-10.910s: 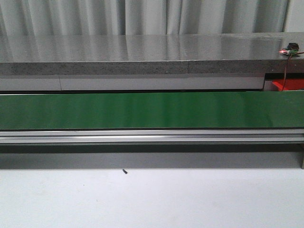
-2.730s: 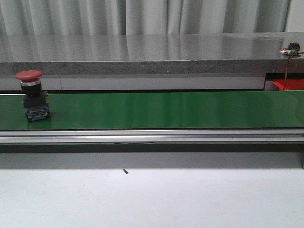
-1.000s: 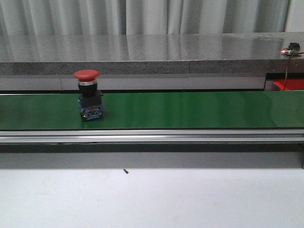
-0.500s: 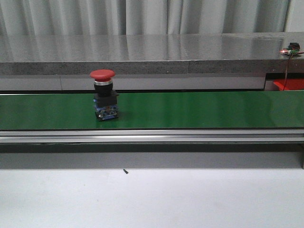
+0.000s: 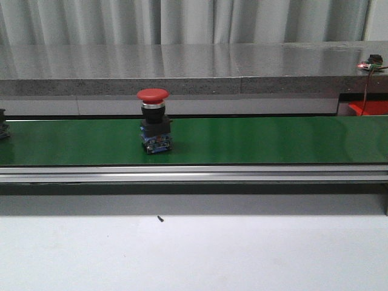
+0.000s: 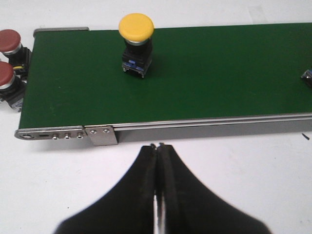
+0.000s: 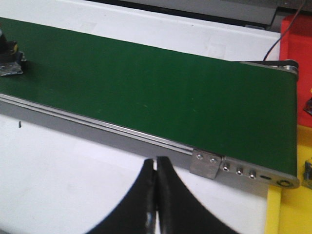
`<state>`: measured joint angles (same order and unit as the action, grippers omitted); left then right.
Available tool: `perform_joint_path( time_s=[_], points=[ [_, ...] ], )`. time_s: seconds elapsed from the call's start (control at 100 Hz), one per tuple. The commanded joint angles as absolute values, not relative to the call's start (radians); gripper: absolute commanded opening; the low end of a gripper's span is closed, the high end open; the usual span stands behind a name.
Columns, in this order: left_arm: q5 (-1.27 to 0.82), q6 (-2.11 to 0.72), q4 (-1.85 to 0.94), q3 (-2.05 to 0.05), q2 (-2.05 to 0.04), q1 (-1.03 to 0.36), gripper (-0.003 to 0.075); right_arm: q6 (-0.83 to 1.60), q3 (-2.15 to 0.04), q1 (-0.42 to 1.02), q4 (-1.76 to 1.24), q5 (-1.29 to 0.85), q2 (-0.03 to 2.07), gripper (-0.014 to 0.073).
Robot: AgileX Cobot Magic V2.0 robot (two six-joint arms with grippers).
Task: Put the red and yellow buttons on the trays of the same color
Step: 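Lower the right gripper onto the red button on the belt and grasp it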
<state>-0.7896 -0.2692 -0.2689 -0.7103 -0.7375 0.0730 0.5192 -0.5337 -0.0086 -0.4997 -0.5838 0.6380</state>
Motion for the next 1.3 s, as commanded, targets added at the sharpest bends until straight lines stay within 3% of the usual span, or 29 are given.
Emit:
perform_joint_path(
  time_s=[0.0,0.14,0.21,0.31,0.43,0.5,0.75,0.95,1.29],
  points=[
    [-0.715,-0.272,-0.284,-0.725,-0.687,0.065,-0.002,0.526,-0.629,0.018,-0.5,-0.577,0.715,-0.0067],
    [-0.715,-0.272,-0.284,-0.723,-0.651,0.065,-0.002,0.526,-0.745,0.066,-0.5,-0.6,0.849,-0.006],
    [-0.717,-0.272,-0.284,-0.723,-0.647,0.065,-0.002,0.526,-0.807,0.095,-0.499,-0.607,0.921,-0.0009],
    [-0.717,-0.272,-0.284,-0.723,-0.647,0.065,-0.002,0.526,-0.907,0.137,-0.498,-0.634,1.02,0.0164],
    [-0.717,-0.272,-0.284,-0.723,-0.647,0.065,-0.002,0.525,-1.012,0.195,-0.498,-0.667,1.134,0.0434],
    [-0.717,-0.272,-0.284,-0.723,-0.647,0.065,-0.002,0.524,-1.07,0.231,-0.498,-0.681,1.195,0.0508],
    [-0.717,-0.272,-0.284,-0.723,-0.647,0.065,-0.002,0.445,-1.225,0.354,-0.469,-0.691,1.375,0.0509],
    [-0.717,-0.272,-0.284,-0.723,-0.647,0.065,-0.002,0.277,-1.32,0.462,-0.277,-0.691,1.491,0.0509],
    [-0.717,-0.272,-0.284,-0.723,-0.647,0.065,-0.002,0.19,-1.405,0.519,-0.225,-0.711,1.626,0.0509]
  ],
)
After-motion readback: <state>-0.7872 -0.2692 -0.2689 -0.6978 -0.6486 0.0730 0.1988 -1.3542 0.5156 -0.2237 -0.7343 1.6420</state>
